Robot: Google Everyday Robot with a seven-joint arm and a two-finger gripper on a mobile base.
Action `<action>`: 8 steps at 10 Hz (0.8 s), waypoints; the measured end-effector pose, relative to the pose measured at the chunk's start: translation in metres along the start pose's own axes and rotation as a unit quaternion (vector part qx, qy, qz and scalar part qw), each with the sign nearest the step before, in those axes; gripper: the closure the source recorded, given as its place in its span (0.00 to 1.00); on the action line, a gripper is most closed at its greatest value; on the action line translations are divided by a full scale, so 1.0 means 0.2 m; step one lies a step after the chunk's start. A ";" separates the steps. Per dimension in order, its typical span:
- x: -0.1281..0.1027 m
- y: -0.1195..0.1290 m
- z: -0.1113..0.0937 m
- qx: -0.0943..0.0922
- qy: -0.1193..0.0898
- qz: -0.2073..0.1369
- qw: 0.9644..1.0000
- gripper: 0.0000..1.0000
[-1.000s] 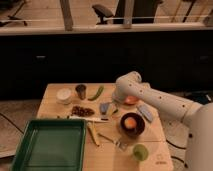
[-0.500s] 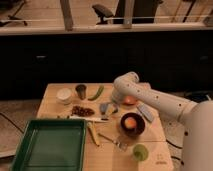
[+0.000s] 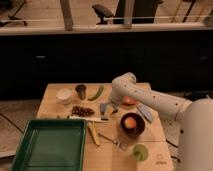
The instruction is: Wipe tray with sponge
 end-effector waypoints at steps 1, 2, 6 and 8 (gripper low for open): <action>0.01 0.00 0.01 -0.001 0.003 0.001 1.000 0.20; 0.00 0.01 0.03 -0.002 0.005 -0.001 1.000 0.20; 0.02 0.02 0.06 -0.008 0.013 -0.005 1.000 0.20; 0.01 0.02 0.08 -0.009 0.016 -0.008 1.000 0.24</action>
